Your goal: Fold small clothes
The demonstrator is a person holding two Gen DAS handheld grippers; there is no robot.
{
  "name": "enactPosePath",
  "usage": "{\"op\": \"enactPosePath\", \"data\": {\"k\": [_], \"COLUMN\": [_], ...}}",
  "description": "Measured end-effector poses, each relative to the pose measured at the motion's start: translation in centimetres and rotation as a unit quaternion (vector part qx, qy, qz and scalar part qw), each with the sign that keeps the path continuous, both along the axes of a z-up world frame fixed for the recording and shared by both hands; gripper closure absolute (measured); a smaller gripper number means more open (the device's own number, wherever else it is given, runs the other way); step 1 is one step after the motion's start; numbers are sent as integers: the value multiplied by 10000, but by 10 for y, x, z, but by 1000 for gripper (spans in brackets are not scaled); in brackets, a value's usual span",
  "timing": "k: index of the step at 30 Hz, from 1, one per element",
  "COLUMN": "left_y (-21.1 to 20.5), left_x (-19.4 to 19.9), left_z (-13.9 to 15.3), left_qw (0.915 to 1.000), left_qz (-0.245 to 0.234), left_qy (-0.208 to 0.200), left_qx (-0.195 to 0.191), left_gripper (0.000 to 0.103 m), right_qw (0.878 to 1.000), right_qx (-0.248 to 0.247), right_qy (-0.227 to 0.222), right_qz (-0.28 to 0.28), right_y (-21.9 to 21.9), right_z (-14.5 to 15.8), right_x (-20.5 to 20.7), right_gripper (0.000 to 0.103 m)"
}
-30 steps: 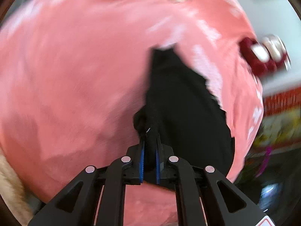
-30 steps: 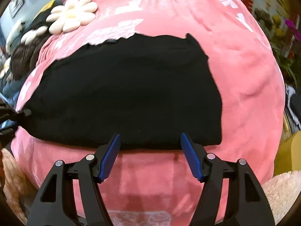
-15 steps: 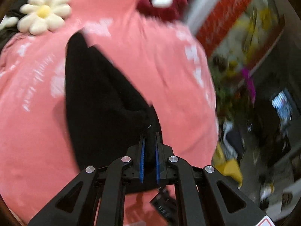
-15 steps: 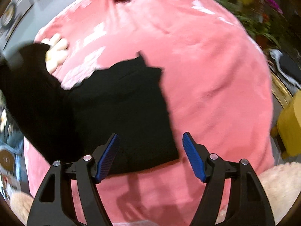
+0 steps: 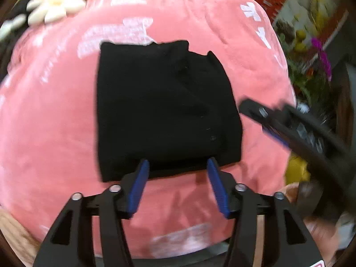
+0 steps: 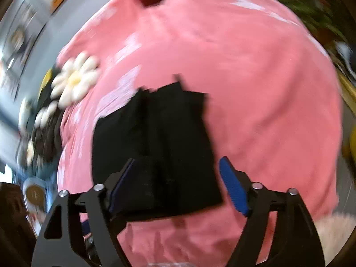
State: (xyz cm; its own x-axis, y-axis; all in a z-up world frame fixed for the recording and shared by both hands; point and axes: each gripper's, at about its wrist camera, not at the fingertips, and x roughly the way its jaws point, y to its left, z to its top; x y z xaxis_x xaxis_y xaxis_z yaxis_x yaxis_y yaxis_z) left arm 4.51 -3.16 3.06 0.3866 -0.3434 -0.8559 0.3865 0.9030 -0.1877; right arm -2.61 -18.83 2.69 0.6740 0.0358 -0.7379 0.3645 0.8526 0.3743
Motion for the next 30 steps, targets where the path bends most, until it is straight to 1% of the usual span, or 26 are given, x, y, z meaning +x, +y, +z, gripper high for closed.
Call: {"op": "enactPosePath", "data": {"k": [2,4,7,11,12,13,14,15,16,17,18,19,22,23,24,25,26,27,28,29,30], "left_y": [7,11,19,28,29,30,32,34,35,36,38,39,42,43,43,42,40,38,36,32,30], "left_x": [-1,1,4,4,5,7,8,9,10,11,13,13,13,13,13,13,13,14,15,16,17], "left_z": [1,0,-2,0,1,1,2,2,2,2,1,1,5,6,8,7,6,4,2,-1,-3], "left_qw": [9996,9995,9997,9996,9996,9995,9995,9995,9995,9995,9995,9995,9995,9996,9997,9997,9997,9997,9996,9995,9994], "left_qz": [-15,0,89,152,147,146,146,156,177,197,222,242,267,259,242,240,239,237,237,231,220], "left_qy": [-111,-50,94,11,-15,-29,-35,-41,-37,-24,5,25,51,40,29,33,55,99,153,214,257], "left_qx": [241,299,213,246,255,267,268,255,248,239,223,219,136,101,66,57,18,-22,-34,-40,-44], "left_gripper": [43,43,43,43,43,43,43,43,43,43,43,43,43,43,42,41,40,40,40,40,40], "right_qw": [9995,9982,9966,9932,9925,9917,9891,9873,9873,9868,9873,9888,9929,9946,9955,9960,9955,9930,9896,9895,9920], "right_qx": [-71,-131,-1,-45,-9,55,246,359,354,257,130,66,24,-20,-90,-217,-364,-412,-324,-112,58], "right_qy": [128,335,623,968,1012,1052,1127,1183,1155,1125,1065,874,291,141,150,261,480,879,1228,1282,1105], "right_qz": [269,478,535,639,685,741,918,996,1031,1139,1172,1208,1152,1033,928,831,733,673,678,660,603], "right_y": [7,10,3,-1,-2,-2,2,6,10,16,19,21,13,5,-2,-8,-15,-25,-31,-36,-39], "right_z": [1,-1,-10,-24,-29,-33,-40,-45,-45,-41,-35,-22,20,31,31,26,14,-12,-34,-46,-44], "right_x": [18,44,73,108,110,112,118,123,123,124,124,122,103,92,85,83,83,85,87,83,77], "right_gripper": [21,19,19,19,19,30,41,57,63,82,91,94,96,96,96,96,96,95,95,93,89]}}
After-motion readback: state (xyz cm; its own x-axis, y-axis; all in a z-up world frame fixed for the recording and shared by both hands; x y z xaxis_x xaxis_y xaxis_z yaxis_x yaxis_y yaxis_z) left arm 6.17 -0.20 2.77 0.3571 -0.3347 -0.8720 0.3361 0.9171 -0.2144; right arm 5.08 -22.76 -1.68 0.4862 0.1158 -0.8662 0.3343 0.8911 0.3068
